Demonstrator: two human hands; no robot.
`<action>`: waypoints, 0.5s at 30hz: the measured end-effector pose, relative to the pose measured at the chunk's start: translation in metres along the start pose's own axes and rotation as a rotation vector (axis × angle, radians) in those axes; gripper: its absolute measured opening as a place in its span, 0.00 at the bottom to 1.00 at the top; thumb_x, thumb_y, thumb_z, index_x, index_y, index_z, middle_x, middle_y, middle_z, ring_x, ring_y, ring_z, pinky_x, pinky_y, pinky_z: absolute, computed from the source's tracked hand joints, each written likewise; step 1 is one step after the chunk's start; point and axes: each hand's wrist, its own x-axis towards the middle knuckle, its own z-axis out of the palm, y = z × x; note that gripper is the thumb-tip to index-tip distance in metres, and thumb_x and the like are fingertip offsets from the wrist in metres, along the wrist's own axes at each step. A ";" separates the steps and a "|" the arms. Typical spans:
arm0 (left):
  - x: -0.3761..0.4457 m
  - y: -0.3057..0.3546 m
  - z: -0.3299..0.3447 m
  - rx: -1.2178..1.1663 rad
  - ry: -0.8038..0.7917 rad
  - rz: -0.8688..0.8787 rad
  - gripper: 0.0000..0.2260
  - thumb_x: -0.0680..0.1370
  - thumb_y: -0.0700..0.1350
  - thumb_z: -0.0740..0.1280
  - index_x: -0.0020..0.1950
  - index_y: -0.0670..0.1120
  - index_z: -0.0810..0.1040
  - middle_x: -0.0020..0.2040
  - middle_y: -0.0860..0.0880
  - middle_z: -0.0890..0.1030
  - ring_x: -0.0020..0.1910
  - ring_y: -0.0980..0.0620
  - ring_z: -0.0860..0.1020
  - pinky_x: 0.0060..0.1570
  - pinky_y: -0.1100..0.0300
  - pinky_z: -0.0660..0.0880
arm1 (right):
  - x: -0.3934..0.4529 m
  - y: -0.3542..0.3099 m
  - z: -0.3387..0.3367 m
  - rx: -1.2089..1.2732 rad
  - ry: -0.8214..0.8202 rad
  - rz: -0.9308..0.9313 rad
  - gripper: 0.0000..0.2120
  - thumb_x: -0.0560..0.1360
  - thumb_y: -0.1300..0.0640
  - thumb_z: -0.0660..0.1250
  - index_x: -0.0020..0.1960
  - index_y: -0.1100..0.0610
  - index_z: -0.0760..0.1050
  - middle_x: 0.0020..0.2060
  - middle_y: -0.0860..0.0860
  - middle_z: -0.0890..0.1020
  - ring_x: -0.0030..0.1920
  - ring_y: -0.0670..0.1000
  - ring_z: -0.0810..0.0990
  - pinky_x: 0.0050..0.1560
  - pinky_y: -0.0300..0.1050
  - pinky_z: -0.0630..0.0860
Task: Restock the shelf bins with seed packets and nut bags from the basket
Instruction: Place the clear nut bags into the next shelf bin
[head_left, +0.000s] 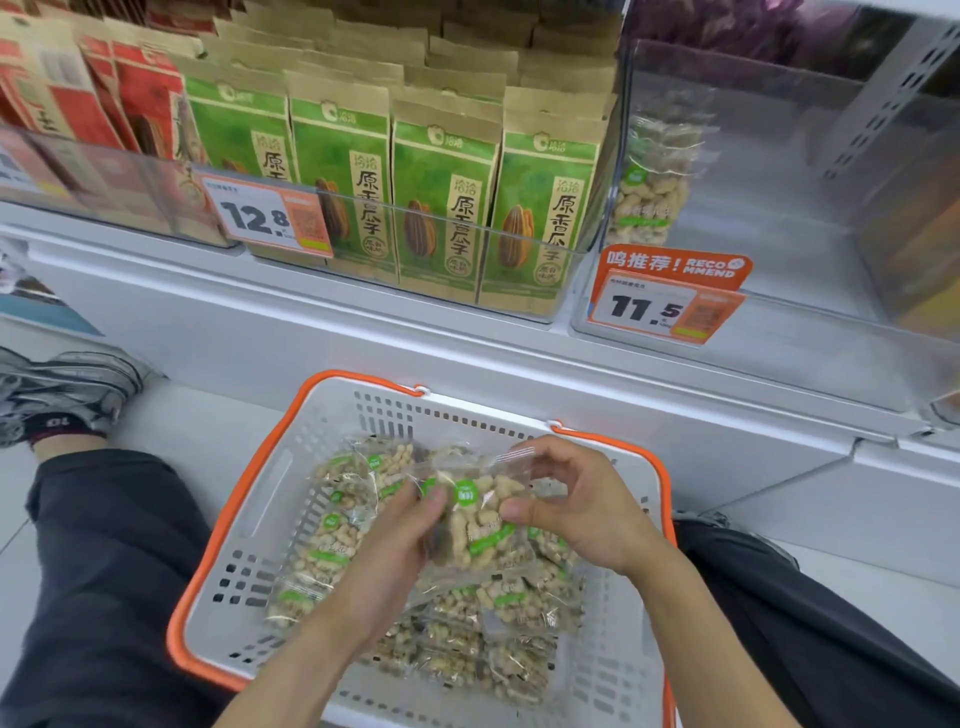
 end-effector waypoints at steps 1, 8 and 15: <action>-0.003 0.002 0.001 0.113 -0.005 0.010 0.46 0.62 0.71 0.74 0.68 0.42 0.68 0.58 0.41 0.78 0.59 0.47 0.76 0.65 0.48 0.72 | 0.000 -0.002 0.000 -0.003 0.005 -0.019 0.17 0.65 0.60 0.81 0.51 0.48 0.82 0.53 0.50 0.83 0.54 0.49 0.81 0.47 0.44 0.82; -0.012 0.020 0.013 0.431 -0.032 0.207 0.28 0.70 0.55 0.77 0.65 0.58 0.69 0.58 0.63 0.81 0.58 0.63 0.79 0.53 0.70 0.74 | -0.005 -0.012 -0.002 0.022 -0.026 -0.041 0.18 0.65 0.60 0.81 0.51 0.57 0.78 0.52 0.47 0.81 0.56 0.49 0.80 0.46 0.42 0.80; -0.012 0.045 0.003 0.495 -0.039 0.290 0.30 0.66 0.60 0.79 0.61 0.49 0.74 0.55 0.50 0.83 0.54 0.49 0.82 0.55 0.48 0.79 | -0.017 -0.023 -0.003 0.068 -0.022 -0.063 0.24 0.65 0.58 0.82 0.54 0.55 0.73 0.55 0.47 0.82 0.56 0.51 0.81 0.51 0.45 0.79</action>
